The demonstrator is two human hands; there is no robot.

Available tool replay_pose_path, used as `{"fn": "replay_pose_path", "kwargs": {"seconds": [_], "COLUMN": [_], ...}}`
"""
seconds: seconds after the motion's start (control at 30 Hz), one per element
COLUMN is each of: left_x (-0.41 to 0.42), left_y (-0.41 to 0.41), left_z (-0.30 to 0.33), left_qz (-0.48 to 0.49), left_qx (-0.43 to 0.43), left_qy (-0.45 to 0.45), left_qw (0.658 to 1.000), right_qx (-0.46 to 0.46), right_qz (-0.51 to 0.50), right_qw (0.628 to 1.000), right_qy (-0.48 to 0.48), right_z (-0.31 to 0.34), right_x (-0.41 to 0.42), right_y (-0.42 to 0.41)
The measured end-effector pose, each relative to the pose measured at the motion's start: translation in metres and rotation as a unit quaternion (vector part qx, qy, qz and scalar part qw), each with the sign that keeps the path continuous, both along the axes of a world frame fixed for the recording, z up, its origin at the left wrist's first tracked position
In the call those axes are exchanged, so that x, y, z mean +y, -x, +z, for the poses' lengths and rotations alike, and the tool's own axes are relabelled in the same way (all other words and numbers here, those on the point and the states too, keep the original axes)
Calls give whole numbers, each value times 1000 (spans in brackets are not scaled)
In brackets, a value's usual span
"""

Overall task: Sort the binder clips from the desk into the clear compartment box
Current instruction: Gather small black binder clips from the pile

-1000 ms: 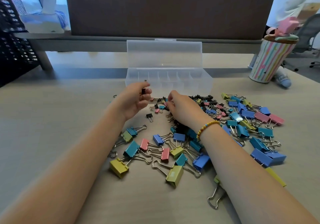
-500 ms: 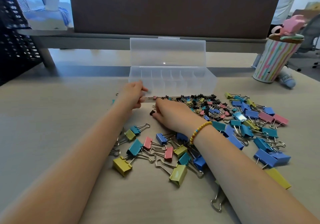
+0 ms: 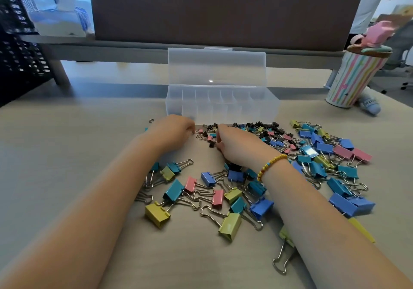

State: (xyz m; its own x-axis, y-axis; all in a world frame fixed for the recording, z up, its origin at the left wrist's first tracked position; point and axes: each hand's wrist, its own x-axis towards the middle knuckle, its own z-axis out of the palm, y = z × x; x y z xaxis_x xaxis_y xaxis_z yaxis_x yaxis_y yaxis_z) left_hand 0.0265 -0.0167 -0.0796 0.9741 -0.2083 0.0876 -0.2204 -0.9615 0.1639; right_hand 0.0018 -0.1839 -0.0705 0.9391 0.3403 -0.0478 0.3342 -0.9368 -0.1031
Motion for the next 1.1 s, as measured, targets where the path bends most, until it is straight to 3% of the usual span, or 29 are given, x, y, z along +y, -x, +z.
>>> {"fn": "replay_pose_path", "kwargs": {"seconds": [0.17, 0.47, 0.57, 0.63, 0.7, 0.73, 0.83, 0.87, 0.9, 1.0, 1.1], "left_x": [-2, -21, -21, -21, -22, -22, -22, -23, -24, -29, -35], "left_y": [7, 11, 11, 12, 12, 11, 12, 12, 12, 7, -1], "left_z": [2, 1, 1, 1, 2, 2, 2, 3, 5, 11, 10], "left_qz": [-20, -12, -18, -18, -13, -6, 32, 42, 48, 61, 78], "left_qx": [54, 25, 31, 35, 43, 45, 28, 17, 10, 18, 14], "left_qy": [-5, -12, -10, 0, 19, 33, 79, 84, 84, 91, 87], "left_qw": [998, 1000, 999, 999, 999, 998, 996, 995, 995, 994, 993], "right_qx": [40, -36, -33, -2, 47, 95, 288, 313, 322, 301, 246], "right_qz": [-2, 11, -3, -20, -59, -90, -129, -128, -134, -176, -185], "right_qw": [998, 999, 996, 982, 945, 903, 659, 608, 579, 570, 657], "right_qy": [-57, -27, -84, -186, -319, -410, -682, -718, -737, -744, -688], "right_z": [3, -4, -3, 1, 8, 11, 16, 15, 13, 8, 8], "right_x": [-2, 5, 0, -2, -3, -4, -15, -19, -23, -27, -20], "right_y": [1, -1, -2, -2, -3, -5, -9, -9, -10, -13, -12]}}
